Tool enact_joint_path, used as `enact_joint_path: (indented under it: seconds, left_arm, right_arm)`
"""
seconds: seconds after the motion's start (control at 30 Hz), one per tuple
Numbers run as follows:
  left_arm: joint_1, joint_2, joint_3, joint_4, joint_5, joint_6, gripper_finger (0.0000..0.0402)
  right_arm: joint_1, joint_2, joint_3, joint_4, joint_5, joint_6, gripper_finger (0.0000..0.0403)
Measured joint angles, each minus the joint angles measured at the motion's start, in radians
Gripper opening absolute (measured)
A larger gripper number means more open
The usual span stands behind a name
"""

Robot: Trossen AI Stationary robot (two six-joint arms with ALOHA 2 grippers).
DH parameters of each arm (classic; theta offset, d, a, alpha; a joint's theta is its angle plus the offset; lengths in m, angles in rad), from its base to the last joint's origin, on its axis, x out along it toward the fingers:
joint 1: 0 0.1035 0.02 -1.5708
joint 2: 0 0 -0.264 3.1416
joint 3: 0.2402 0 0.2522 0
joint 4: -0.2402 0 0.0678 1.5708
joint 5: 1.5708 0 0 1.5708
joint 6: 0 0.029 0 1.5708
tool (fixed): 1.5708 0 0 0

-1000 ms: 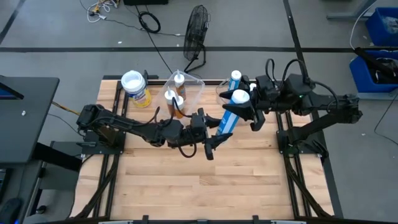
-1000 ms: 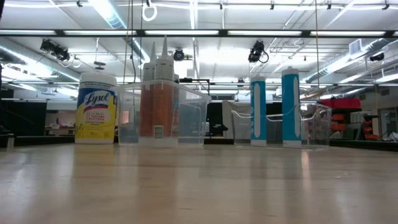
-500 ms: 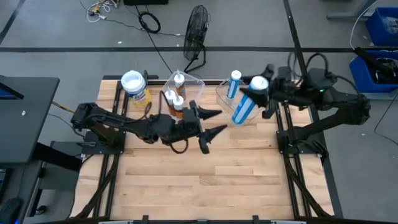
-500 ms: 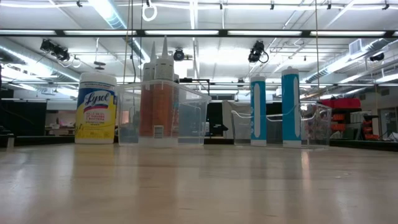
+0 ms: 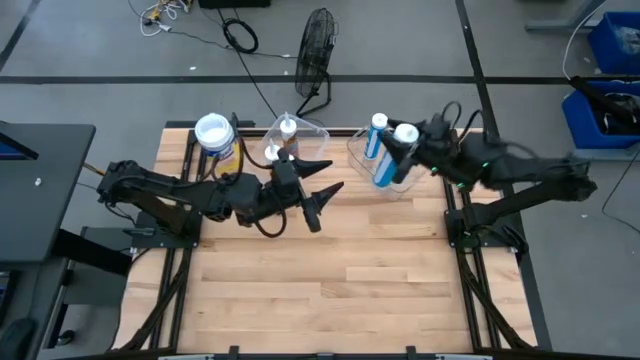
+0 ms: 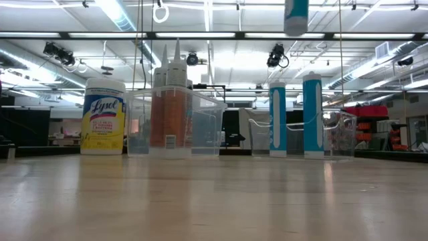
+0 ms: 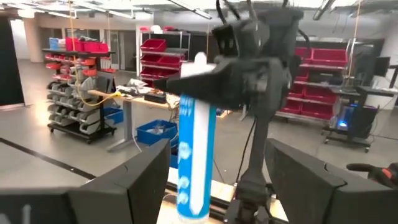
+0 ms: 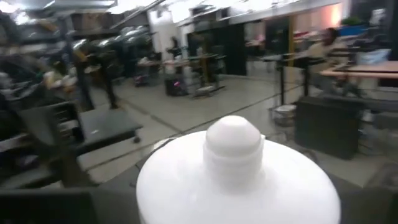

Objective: Pick & place silicon tubes, Sealant and Lysol wipes
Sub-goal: Put the blue sealant into the transparent bin

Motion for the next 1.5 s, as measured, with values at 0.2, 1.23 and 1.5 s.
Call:
enact_joint_path:
  seconds: [0.2, 1.23, 1.5]
  left_arm:
    - [0.001, 0.000, 0.000, -0.079, 0.001, -0.056, 0.0265]
    - [-0.024, 0.002, 0.000, -0.169, 0.045, -0.179, 0.0250]
    - [-0.029, 0.002, 0.000, -0.188, 0.046, -0.177, 0.0250]
  right_arm:
    - [0.002, 0.024, -0.207, 0.270, 0.245, -0.065, 0.0203]
    - [-0.206, 0.355, -0.343, 0.651, 0.390, -0.180, 0.0204]
    - [-0.237, 0.361, -0.470, 0.854, 0.404, -0.127, 0.0204]
